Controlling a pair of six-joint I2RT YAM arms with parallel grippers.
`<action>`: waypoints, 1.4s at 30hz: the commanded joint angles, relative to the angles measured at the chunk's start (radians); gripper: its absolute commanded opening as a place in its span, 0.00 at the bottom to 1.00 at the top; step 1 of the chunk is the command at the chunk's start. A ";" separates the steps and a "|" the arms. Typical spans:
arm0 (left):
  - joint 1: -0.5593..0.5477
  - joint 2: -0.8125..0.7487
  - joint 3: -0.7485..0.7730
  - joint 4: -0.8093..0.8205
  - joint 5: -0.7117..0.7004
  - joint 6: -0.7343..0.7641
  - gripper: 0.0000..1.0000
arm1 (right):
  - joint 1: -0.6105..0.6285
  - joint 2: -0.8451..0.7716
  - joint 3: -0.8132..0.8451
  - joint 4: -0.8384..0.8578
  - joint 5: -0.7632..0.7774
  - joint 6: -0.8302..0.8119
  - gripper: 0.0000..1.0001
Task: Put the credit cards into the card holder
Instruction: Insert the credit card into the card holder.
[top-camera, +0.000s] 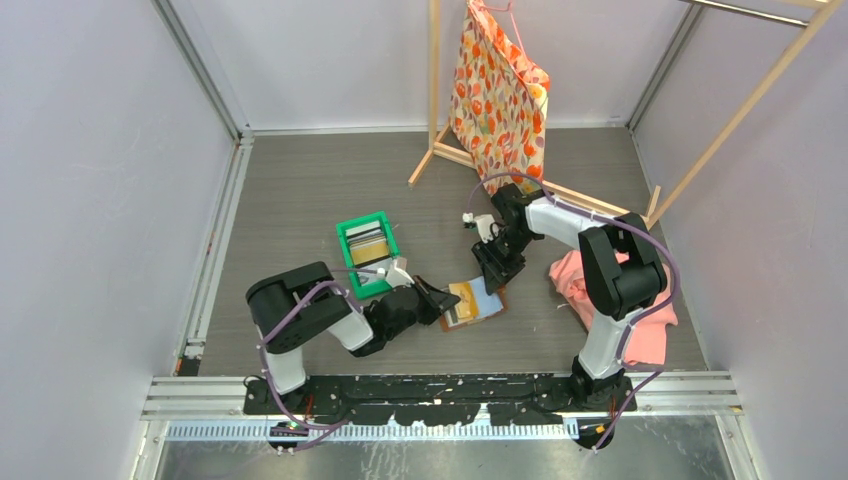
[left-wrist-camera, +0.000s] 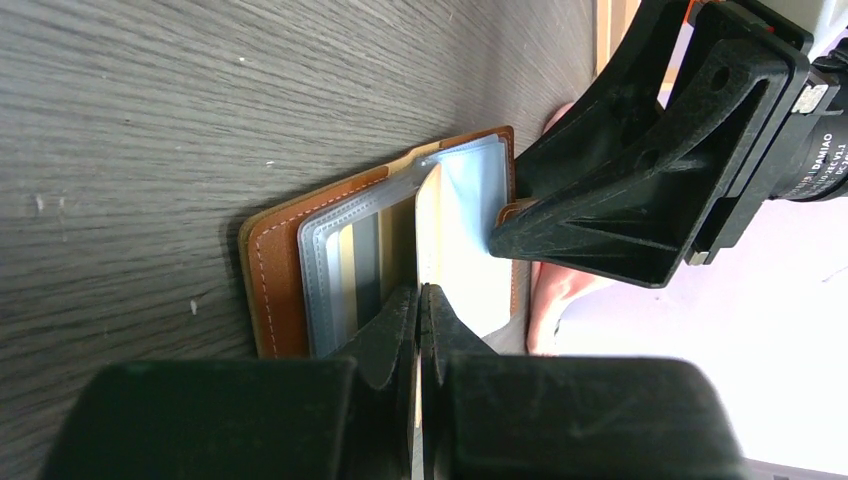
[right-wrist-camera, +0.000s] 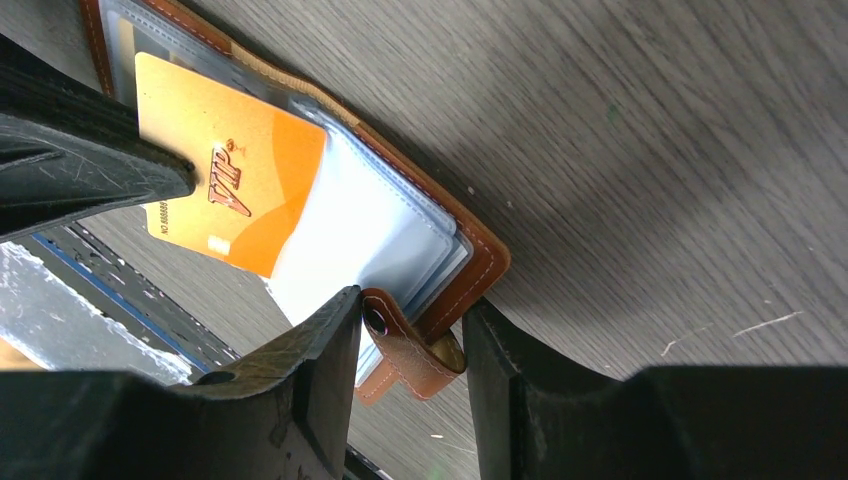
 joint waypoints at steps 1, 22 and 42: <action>-0.004 0.048 0.018 0.018 -0.002 0.003 0.00 | 0.000 0.000 0.031 -0.014 -0.030 -0.002 0.46; -0.005 0.064 -0.021 0.051 0.043 -0.021 0.00 | 0.000 0.004 0.032 -0.012 -0.024 0.001 0.46; -0.005 0.111 0.004 0.037 -0.060 -0.008 0.00 | 0.002 0.006 0.034 -0.013 -0.036 0.002 0.46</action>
